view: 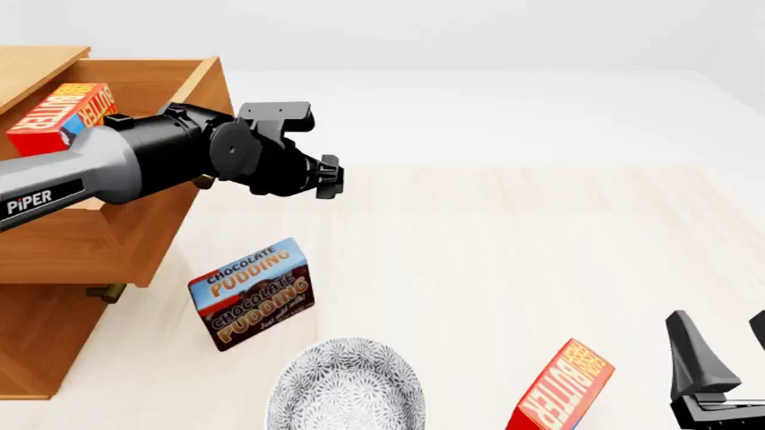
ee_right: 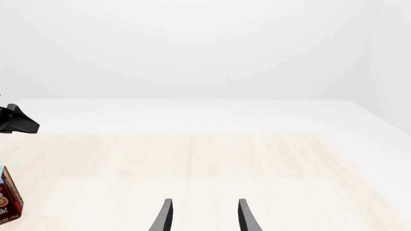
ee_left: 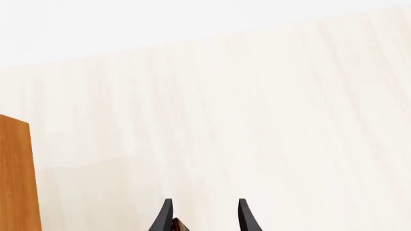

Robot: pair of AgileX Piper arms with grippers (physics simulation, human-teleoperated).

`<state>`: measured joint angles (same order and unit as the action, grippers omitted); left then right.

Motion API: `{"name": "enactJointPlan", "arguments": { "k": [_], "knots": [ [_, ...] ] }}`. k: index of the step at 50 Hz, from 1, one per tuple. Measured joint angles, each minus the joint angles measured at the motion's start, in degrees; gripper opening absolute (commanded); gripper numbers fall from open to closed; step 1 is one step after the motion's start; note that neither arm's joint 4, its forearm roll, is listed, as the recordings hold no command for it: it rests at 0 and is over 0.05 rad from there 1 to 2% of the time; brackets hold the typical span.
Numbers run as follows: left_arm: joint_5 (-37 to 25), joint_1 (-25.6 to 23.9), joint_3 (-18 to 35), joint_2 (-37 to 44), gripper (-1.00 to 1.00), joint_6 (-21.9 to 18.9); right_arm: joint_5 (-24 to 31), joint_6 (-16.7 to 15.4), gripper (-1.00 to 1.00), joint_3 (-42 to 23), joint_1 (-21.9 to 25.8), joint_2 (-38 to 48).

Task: Put the butter at the front in the top drawer of the cabinet and close it.

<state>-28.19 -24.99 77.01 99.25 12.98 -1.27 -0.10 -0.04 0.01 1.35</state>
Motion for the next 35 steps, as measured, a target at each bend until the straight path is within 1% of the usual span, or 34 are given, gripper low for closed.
{"name": "enactJointPlan", "arguments": {
  "k": [18, 35],
  "knots": [
    [-1.3, 3.7, -2.2, -2.4, 1.00, -1.7, 0.0, 0.0, 1.00, 0.0, 0.0, 0.0],
    [-4.0, 7.6, -1.9, -3.3, 1.00, -4.5, 0.0, 0.0, 1.00, 0.0, 0.0, 0.0]
  ]
}}
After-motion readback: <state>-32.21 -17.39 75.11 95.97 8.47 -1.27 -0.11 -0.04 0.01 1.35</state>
